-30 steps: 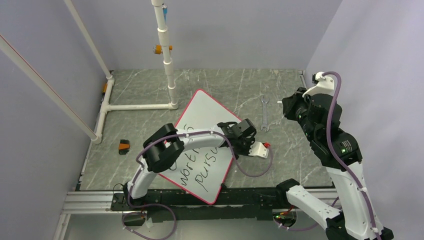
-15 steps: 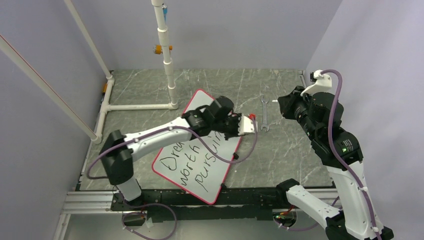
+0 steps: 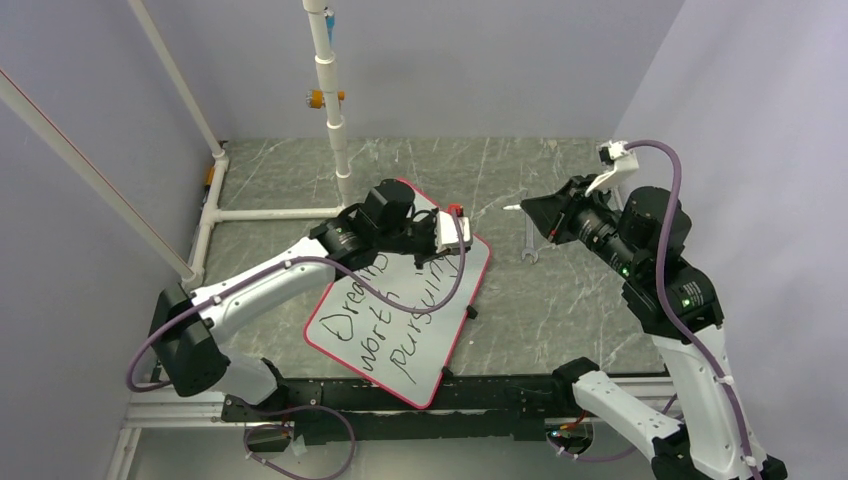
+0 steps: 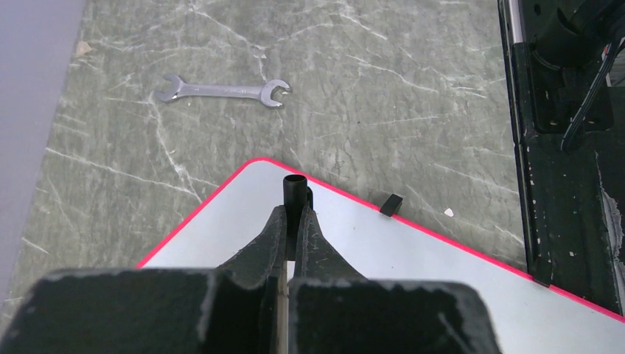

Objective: Write a sentence on the whiteboard
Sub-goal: Insert the whiteboard marker without the cap into the pen cap.

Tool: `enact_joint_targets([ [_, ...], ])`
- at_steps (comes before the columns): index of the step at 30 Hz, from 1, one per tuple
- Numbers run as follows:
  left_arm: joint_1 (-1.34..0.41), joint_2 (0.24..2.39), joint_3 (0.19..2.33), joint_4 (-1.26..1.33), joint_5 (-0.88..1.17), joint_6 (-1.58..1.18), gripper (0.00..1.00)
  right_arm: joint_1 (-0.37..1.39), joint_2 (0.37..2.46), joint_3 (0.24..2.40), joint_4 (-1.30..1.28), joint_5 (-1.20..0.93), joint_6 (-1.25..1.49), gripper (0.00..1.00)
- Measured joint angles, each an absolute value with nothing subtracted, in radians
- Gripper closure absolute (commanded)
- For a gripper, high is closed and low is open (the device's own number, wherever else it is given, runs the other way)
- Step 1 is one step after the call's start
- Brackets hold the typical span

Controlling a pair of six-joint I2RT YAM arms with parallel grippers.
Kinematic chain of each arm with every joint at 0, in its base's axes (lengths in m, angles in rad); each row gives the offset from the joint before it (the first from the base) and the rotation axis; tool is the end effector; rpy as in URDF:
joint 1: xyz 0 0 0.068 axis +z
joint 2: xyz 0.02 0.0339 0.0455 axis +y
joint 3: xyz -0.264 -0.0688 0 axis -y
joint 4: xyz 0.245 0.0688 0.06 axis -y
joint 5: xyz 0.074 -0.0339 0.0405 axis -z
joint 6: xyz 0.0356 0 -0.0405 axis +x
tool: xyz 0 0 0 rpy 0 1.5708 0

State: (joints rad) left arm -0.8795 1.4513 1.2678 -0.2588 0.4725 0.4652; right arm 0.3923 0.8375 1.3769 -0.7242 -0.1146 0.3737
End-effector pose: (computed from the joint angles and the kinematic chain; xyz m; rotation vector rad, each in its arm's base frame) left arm 0.2017 -0.2691 0.3447 1.4951 1.3851 -0.7370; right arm 0.1188 0.0535 0.4669 -0.1024 1.7981 0.6540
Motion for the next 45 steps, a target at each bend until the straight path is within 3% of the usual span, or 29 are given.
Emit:
enact_joint_targets([
  [16, -0.846, 1.272, 1.119, -0.145, 0.493, 0.427, 1.00, 0.392, 0.882, 1.235, -0.572, -0.424, 0.424, 1.00],
  [45, -0.846, 1.272, 1.116, -0.086, 0.520, 0.378, 1.00, 0.392, 0.864, 1.117, -0.536, -0.456, 0.459, 1.00],
])
